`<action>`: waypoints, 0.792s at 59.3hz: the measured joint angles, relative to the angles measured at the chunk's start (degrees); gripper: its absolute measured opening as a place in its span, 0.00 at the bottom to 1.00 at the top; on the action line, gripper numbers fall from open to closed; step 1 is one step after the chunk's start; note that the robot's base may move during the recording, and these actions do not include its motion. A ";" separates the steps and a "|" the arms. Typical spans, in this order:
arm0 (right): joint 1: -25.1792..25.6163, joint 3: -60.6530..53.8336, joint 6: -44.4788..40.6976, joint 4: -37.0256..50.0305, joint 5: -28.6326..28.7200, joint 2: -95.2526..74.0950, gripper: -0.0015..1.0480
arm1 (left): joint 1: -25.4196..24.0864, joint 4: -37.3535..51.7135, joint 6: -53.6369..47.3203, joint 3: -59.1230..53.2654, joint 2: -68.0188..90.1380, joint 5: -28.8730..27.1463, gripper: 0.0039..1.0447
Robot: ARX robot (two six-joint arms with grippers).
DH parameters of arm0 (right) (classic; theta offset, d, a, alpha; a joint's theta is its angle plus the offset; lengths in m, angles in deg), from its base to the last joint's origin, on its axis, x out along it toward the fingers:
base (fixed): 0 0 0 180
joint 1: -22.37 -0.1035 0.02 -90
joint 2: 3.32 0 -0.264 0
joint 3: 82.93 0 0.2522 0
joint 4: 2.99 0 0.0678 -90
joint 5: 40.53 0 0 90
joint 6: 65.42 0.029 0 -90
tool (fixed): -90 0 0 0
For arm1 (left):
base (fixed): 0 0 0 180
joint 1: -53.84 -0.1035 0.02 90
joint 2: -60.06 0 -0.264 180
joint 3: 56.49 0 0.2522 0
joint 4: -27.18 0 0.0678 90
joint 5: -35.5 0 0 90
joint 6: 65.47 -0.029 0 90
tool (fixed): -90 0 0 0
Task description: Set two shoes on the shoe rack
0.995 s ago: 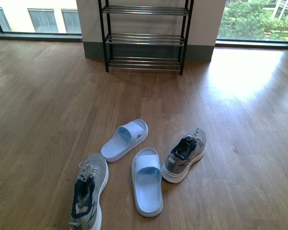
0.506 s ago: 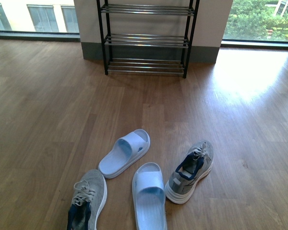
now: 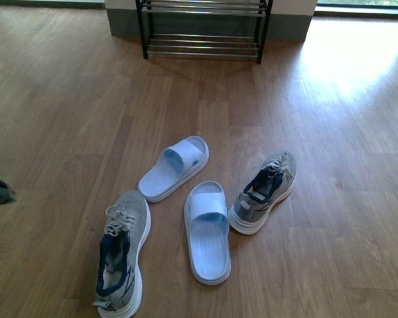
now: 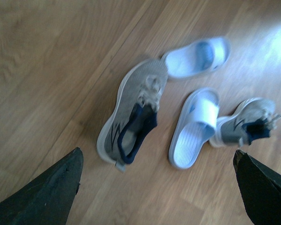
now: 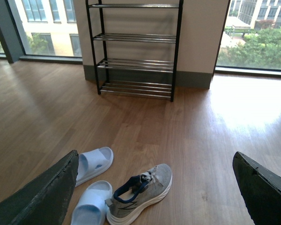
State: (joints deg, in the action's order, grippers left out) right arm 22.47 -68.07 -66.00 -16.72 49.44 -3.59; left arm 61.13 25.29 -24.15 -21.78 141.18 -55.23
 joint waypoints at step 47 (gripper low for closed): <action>0.00 0.00 0.00 0.00 0.02 0.00 0.91 | 5.57 -2.86 -14.91 34.38 57.99 -10.27 0.91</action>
State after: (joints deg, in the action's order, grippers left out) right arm 22.47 -68.07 -66.00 -16.72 49.46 -3.59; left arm 66.70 22.43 -39.06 12.60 199.17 -65.50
